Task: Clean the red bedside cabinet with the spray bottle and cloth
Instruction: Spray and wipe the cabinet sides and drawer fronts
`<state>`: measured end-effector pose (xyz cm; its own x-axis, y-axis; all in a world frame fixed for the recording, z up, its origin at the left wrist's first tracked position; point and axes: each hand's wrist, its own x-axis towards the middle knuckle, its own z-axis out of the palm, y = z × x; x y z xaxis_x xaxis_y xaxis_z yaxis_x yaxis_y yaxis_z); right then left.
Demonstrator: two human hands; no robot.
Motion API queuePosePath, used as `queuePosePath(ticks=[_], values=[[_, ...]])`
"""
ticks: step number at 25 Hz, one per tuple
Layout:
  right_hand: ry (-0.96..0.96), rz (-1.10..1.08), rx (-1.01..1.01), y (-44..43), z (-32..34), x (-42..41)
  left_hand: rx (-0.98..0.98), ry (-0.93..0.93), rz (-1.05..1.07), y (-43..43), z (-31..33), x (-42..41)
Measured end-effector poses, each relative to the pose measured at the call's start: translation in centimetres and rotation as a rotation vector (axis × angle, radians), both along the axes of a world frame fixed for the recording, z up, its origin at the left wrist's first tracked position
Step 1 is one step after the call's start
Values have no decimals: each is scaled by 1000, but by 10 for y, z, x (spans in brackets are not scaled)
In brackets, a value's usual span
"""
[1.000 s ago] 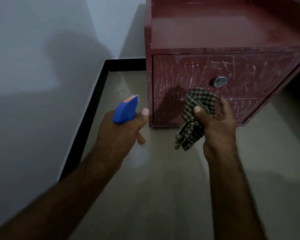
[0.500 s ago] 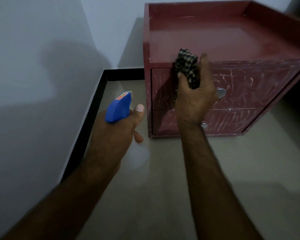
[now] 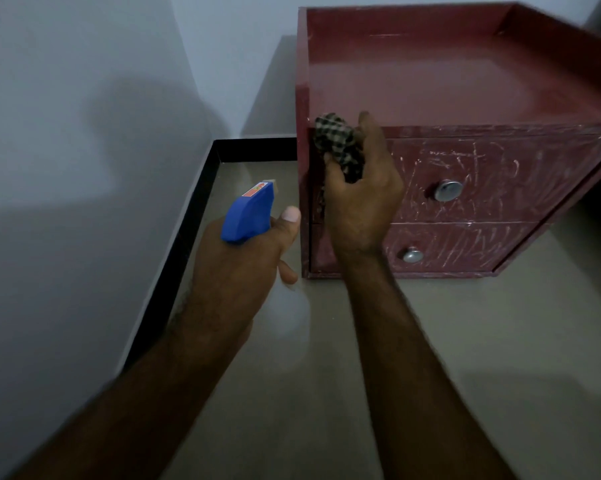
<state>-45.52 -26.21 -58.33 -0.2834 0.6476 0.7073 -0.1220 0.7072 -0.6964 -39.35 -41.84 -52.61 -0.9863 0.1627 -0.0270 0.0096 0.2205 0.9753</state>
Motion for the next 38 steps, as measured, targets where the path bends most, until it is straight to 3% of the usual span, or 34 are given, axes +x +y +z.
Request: queuePosePath(ticks=[10, 15, 21, 26, 32, 38], values=[[68, 42, 72, -10, 23, -10, 4, 9, 6, -5, 11, -4], [1, 53, 25, -20, 6, -4, 15, 7, 27, -9, 14, -2], [107, 17, 27, -18, 39, -20, 10, 19, 46, -12, 17, -3], [9, 74, 30, -25, 5, -10, -8, 5, 39, -14, 18, -5], [100, 42, 91, -17, 32, -21, 8, -10, 7, -20, 11, -8], [-35, 137, 40, -21, -17, -12, -28, -58, -32, -19, 3, -8]])
